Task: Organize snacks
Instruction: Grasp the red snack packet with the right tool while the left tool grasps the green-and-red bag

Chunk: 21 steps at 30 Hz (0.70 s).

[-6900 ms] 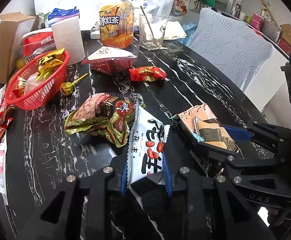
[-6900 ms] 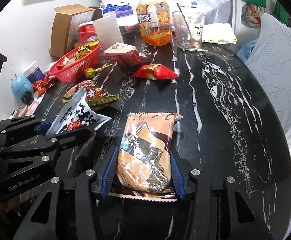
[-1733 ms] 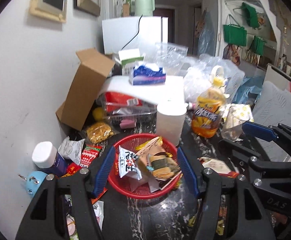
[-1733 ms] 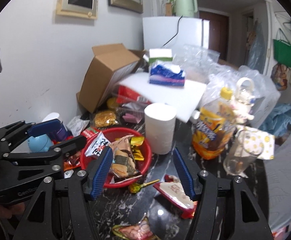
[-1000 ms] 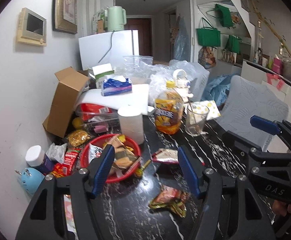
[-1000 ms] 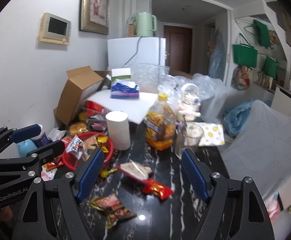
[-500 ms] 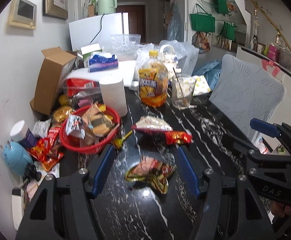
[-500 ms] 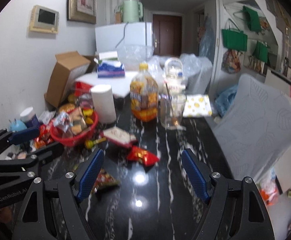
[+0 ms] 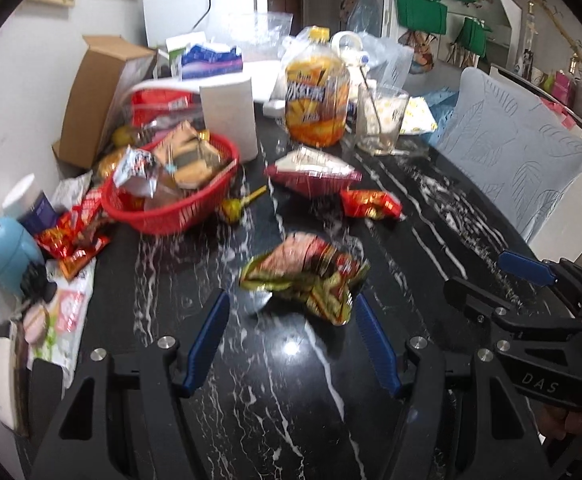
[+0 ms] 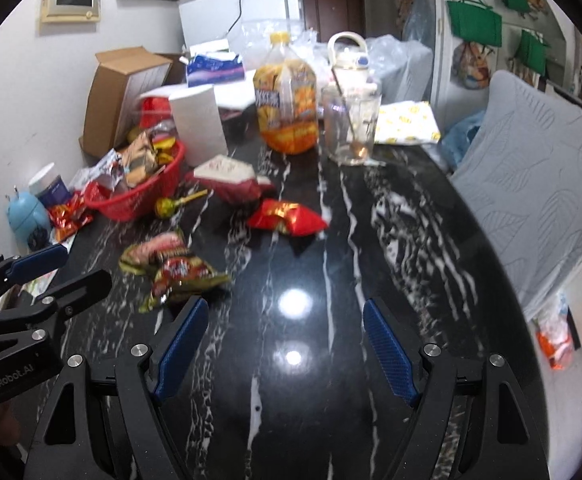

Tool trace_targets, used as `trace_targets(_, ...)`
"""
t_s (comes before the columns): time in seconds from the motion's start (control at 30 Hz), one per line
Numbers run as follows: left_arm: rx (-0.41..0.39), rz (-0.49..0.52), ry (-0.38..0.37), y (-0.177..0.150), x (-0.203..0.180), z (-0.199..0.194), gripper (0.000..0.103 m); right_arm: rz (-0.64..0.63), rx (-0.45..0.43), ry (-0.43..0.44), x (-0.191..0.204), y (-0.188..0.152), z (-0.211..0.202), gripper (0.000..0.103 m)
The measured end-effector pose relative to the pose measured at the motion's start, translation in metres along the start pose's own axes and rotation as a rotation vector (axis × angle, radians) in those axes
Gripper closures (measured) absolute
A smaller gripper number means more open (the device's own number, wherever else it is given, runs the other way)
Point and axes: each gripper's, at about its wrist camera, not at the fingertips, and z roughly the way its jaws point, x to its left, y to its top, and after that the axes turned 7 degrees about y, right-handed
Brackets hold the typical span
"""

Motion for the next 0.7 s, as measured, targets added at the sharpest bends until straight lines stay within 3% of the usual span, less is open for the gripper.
trace_targets(0.3, 0.038, -0.009, -0.058, 0.007, 0.002, 0.023, 0.039, -0.001, 0.066, 0.049, 0.002, -0.005, 0.027, 0.023)
trace_targets(0.53, 0.050, 0.015, -0.078, 0.025, -0.006, 0.044, 0.039, 0.004, 0.063, 0.034, -0.008, 0.008, 0.038, 0.023)
trace_targets(0.7, 0.104, 0.054, -0.077, 0.034, -0.013, 0.067, 0.039, -0.005, 0.069, 0.025, -0.016, 0.018, 0.049, 0.023)
